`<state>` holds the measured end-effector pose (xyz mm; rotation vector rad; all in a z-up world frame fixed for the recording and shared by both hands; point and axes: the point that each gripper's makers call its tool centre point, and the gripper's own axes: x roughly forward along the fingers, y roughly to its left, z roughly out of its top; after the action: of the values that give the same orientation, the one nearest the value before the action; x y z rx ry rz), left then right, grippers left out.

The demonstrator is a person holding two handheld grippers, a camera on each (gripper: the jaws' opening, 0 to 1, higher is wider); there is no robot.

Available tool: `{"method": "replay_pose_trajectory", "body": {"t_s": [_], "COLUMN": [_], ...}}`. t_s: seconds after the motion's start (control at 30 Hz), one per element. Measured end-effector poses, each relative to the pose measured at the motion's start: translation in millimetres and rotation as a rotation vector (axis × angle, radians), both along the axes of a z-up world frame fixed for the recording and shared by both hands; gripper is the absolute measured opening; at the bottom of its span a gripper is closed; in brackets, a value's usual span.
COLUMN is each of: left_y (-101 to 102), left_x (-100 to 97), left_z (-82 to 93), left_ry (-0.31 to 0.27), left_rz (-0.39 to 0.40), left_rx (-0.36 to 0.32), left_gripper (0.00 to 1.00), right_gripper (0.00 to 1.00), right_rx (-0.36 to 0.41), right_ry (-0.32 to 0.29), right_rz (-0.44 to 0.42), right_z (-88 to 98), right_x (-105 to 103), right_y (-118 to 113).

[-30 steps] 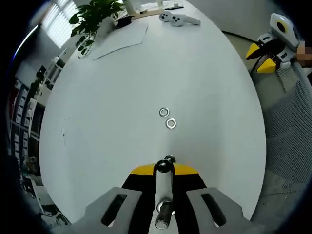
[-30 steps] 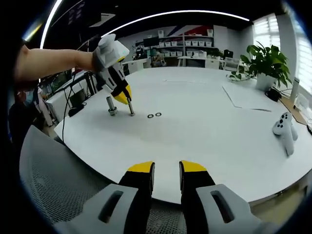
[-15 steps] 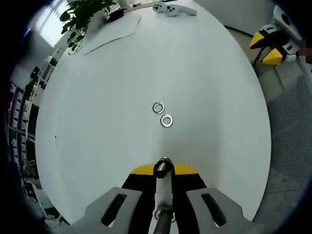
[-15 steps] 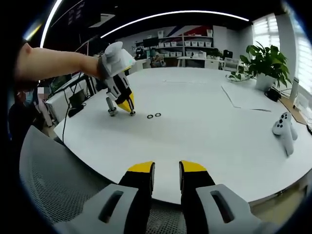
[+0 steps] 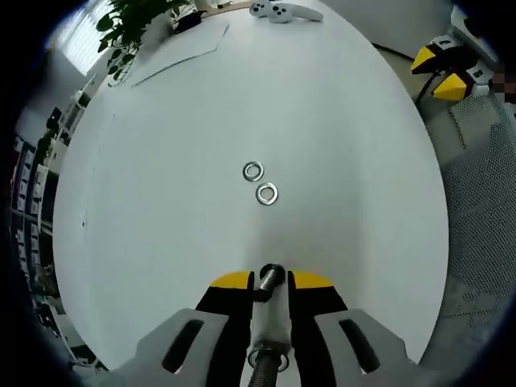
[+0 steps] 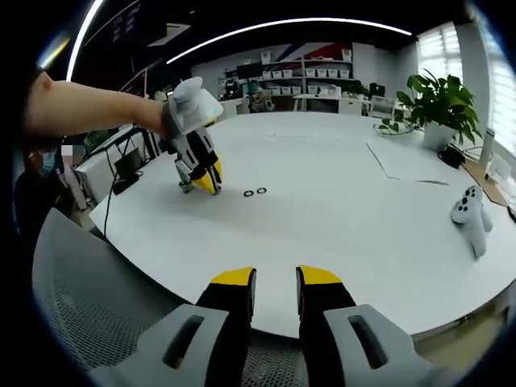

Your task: Place the washer onto the threaded stud by aligning its center hole with the stud, sliding it down to the base, and recovering from edge contact or off-axis alignment until the washer reaches the visible bottom stop.

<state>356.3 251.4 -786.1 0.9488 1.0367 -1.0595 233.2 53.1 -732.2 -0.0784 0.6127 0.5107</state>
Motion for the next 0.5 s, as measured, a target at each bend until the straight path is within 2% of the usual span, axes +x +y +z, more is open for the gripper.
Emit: {"method": "replay_pose_trajectory", "body": {"t_s": [0.23,0.33,0.5], "left_y": [-1.2,-1.6,-2.0], "left_x": [1.2,1.2,-0.8], "left_z": [8.8,14.1,24.5], "left_ry": [-0.013,-0.015,-0.034], "left_rz": [0.016,0.056,0.056], "left_rx": [-0.015,-0.035,-0.054], "left_gripper": [0.21,0.23,0.23], "right_gripper": [0.22,0.22,0.22], "right_rx": [0.001,0.004,0.007], "right_ry": [0.003,0.003,0.006], "right_rz": [0.005,0.005,0.011], "right_z": [-0.4,-0.3,-0.6], "right_x": [-0.3,-0.3,-0.4], "right_y": [0.7,0.9,2.0]}}
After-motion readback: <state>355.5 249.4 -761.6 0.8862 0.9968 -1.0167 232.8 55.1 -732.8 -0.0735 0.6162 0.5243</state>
